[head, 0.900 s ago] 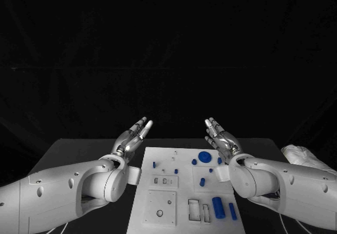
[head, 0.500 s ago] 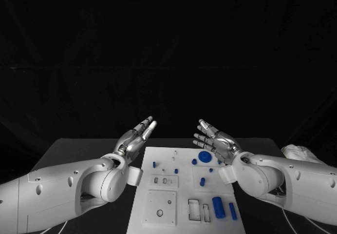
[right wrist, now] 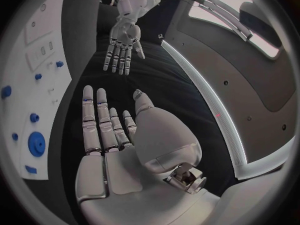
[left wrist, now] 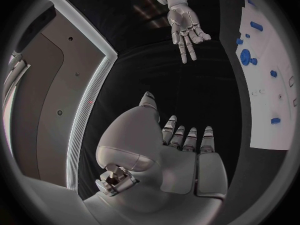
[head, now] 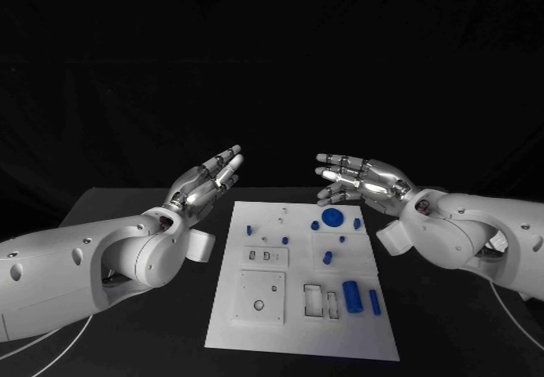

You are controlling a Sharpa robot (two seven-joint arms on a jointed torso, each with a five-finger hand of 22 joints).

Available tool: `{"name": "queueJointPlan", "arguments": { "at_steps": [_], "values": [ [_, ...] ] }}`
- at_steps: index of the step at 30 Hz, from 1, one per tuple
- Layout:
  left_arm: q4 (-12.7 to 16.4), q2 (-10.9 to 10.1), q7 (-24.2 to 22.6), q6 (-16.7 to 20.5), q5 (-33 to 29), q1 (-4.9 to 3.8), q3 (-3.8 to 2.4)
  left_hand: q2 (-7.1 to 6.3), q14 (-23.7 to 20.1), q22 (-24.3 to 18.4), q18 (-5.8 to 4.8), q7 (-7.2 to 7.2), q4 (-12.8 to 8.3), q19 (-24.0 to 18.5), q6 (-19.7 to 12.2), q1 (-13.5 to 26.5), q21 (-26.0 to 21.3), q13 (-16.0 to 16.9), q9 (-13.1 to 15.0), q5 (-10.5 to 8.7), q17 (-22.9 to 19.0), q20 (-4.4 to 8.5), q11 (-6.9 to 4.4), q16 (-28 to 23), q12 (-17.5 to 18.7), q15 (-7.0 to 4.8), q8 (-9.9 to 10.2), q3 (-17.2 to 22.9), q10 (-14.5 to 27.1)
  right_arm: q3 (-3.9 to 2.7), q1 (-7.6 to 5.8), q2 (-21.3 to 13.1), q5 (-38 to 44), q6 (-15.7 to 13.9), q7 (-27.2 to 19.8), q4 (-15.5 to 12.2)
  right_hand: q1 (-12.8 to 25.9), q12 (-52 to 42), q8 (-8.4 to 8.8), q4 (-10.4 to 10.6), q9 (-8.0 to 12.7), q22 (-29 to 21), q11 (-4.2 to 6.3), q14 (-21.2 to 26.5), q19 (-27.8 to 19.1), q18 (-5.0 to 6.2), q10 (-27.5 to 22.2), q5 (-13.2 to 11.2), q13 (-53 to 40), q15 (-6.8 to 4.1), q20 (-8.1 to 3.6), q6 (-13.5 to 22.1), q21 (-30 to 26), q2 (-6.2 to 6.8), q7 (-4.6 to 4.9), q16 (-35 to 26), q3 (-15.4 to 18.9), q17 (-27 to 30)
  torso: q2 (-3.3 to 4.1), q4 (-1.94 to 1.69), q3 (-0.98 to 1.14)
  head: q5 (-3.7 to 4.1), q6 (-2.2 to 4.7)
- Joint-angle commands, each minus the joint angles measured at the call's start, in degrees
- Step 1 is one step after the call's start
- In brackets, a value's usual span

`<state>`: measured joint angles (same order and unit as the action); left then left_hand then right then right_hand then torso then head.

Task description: Assemble the parts on the task board

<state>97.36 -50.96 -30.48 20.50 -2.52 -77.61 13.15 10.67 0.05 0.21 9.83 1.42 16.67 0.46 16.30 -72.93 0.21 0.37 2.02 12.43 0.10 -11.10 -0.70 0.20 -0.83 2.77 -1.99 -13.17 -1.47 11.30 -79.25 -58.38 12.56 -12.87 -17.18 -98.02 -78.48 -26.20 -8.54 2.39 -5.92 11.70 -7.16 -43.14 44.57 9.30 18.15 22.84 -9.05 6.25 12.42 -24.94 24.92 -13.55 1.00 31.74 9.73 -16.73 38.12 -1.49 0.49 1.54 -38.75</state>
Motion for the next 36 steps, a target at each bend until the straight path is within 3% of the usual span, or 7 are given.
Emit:
{"name": "queueJointPlan", "arguments": {
  "at_steps": [1,6,11,13,23,32,36],
  "values": [
    [0.87,-0.52,1.36,-3.51,0.77,-0.29,-0.05,0.08,0.16,0.09,0.47,0.21,-0.04,-0.06,0.35,-1.1,0.19,0.35,0.06,0.92,0.09,-0.62,0.25,0.19,-0.3,0.42,-0.36,-0.44,-0.18,-0.02,-1.44,-0.9,23.35,-4.77,8.41,-0.89,-4.6,-9.28,-5.27,-4.44,-2.7,8.92,0.75,-22.83,19.03,1.03,18.76,-1.35,-0.59,-5.42,-5.2,-12.56,16.1,1.25,3.41,19.02,-4.75,-8.11,1.01,-0.2,0.11,-0.04,0.73],
    [1.74,-1.3,2.38,-4.02,0.78,-0.96,-0.04,0.44,0.15,0.15,0.46,0.03,-0.01,0.08,0.69,-2.68,0.29,0.38,0.09,2.54,0.09,-0.99,-0.04,0.22,-0.6,0.79,-0.42,-0.55,-0.1,0.0,-3.5,-1.05,44.77,-6.2,12.59,-1.08,-3.27,-7.38,-5.83,-2.36,-2.66,40.45,2.47,-36.84,31.28,-2.78,31.07,-4.77,2.27,-6.18,-6.64,-17.73,42.15,3.36,3.72,42.9,-6.39,-38.7,2.44,-0.31,0.01,-0.02,1.13],
    [2.09,-1.53,2.75,-4.28,0.83,-1.82,-0.03,0.61,0.24,0.2,0.47,-0.11,-0.02,0.19,0.94,-3.52,0.38,0.41,0.11,3.54,0.17,-1.22,-0.28,0.42,-0.85,1.23,-0.48,-0.72,-0.11,0.01,-5.59,-0.19,69.25,-2.86,18.7,-1.02,-2.19,-4.6,-5.08,-0.25,-2.88,52.91,4.03,-41.05,34.64,-4.36,36.96,-10.58,3.76,-7.05,-7.32,-21.7,51.37,5.78,2.36,49.64,-7.24,-50.81,3.9,-1.0,0.3,0.17,1.17],
    [2.35,-1.7,2.9,-4.37,1.08,-2.09,-0.04,0.63,0.26,0.22,0.48,-0.07,-0.02,0.22,1.02,-3.69,0.4,0.42,0.11,3.77,0.18,-1.28,-0.24,0.47,-0.9,1.3,-0.49,-0.75,-0.11,0.01,-6.34,0.26,75.94,-0.49,21.47,-1.03,-2.56,-3.3,-4.33,-0.07,-2.85,54.7,4.27,-41.52,34.78,-4.62,37.61,-11.01,4.11,-7.96,-7.85,-22.08,52.67,6.59,1.25,50.41,-8.13,-52.47,4.29,-1.31,0.44,0.31,1.0],
    [4.09,-2.91,4.21,-5.23,2.63,-2.75,-0.04,0.92,0.35,0.24,0.47,0.46,0.02,0.29,1.84,-4.78,0.45,0.48,0.2,5.72,0.24,-1.56,0.37,0.69,-1.36,1.83,-0.68,-0.98,-0.19,0.0,-8.24,0.69,89.16,7.31,29.77,-1.31,-1.5,-8.58,-2.19,-0.48,-4.04,54.98,5.78,-40.17,31.88,-4.18,35.39,-6.07,-4.1,-10.35,-10.07,-25.23,52.87,10.96,1.03,49.09,-13.6,-50.37,5.96,-2.18,0.84,2.23,-0.71],
    [4.34,-3.01,4.94,-6.55,3.19,-2.8,-0.04,1.22,0.44,0.25,0.47,0.9,0.02,0.34,2.63,-5.39,0.48,0.52,0.28,7.11,0.31,-1.76,0.78,0.92,-1.67,2.26,-0.92,-1.05,-0.27,0.19,-8.34,1.56,90.73,8.85,30.29,-0.36,-0.35,-8.73,-1.8,-0.39,-5.1,56.85,5.41,-40.6,32.39,-4.55,29.63,-5.11,-7.82,-9.65,-9.51,-27.08,53.67,12.76,2.19,49.65,-16.96,-51.82,6.97,-2.17,1.15,2.74,-1.94],
    [4.25,-3.05,5.25,-7.21,3.35,-2.8,-0.04,1.36,0.51,0.28,0.48,1.11,-0.03,0.4,3.02,-5.94,0.53,0.55,0.32,7.9,0.35,-1.94,1.0,1.08,-1.89,2.44,-1.05,-1.02,-0.33,0.4,-7.75,2.26,90.88,8.69,29.77,0.83,-0.33,-3.68,-1.41,-1.06,-5.8,56.5,4.81,-40.09,31.71,-4.4,25.85,1.1,-6.2,-9.11,-9.03,-27.43,53.28,14.32,3.08,49.37,-20.56,-51.25,7.09,-2.2,1.28,2.99,-2.53]
  ]
}}
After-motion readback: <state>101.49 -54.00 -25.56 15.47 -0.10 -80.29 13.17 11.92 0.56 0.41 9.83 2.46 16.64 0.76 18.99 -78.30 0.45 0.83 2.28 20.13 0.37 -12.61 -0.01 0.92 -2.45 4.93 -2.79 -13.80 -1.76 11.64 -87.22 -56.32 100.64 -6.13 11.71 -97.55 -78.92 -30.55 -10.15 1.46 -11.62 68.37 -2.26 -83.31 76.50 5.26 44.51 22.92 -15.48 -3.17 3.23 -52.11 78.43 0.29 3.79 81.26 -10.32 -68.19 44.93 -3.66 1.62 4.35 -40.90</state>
